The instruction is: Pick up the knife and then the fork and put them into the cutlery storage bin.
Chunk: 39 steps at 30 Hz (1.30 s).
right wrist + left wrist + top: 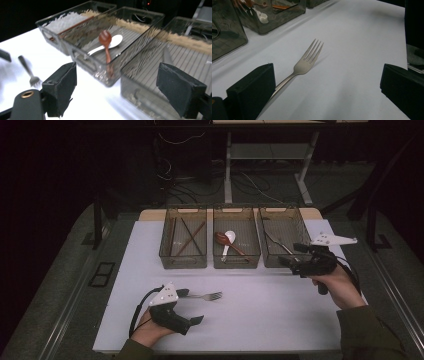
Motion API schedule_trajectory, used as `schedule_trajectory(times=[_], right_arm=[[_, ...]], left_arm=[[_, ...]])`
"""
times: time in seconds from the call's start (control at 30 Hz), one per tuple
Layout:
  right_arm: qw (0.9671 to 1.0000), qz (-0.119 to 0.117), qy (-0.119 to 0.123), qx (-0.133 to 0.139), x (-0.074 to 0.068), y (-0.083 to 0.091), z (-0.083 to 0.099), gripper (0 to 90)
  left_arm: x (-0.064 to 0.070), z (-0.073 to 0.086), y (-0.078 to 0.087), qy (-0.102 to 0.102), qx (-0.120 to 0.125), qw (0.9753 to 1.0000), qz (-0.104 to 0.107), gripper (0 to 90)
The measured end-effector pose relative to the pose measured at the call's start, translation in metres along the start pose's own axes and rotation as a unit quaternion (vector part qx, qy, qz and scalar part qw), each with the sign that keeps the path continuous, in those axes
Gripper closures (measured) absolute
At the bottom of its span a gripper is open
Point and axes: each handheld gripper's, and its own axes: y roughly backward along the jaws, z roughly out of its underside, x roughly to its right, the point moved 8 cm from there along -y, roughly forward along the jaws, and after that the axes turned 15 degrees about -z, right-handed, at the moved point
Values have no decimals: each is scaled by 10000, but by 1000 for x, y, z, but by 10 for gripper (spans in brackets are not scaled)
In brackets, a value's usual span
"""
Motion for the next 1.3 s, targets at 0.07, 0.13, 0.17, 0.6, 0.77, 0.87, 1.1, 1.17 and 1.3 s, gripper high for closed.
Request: schedule_trajectory(times=[0.07, 0.13, 0.17, 0.6, 0.77, 0.87, 1.1, 1.17, 1.3], right_arm=[[10000, -35, -8, -11, -5, -1, 9, 164], [10000, -61, -17, 2, -9, -1, 18, 164], [10000, -54, -7, 5, -11, -2, 22, 164], [9995, -313, -100, -19, -41, 0, 78, 164], [9993, -329, -130, -91, -44, 4, 94, 164], [9994, -251, -71, -233, -43, 5, 106, 164], [9988, -272, 5, -418, -46, 2, 113, 164], [9986, -285, 17, -445, -46, 1, 114, 164], [9987, -274, 26, -428, -45, 2, 113, 164]], left_arm=[[0, 0, 0, 11, -1, 10000, 3, 0], [0, 0, 0, 18, 4, 10000, -2, 0], [0, 0, 0, 14, 3, 10000, -1, 0], [-2, -1, 1, -19, 2, 10000, -54, 0], [-3, -2, 1, -22, 1, 9999, -114, 0], [-4, -3, 1, -24, -4, 9999, -159, 3], [-13, -12, 2, -96, -34, 9992, -378, 116], [-20, -16, 0, -114, -83, 9985, -526, 160], [-37, -21, -4, -152, -160, 9960, -862, 307]])
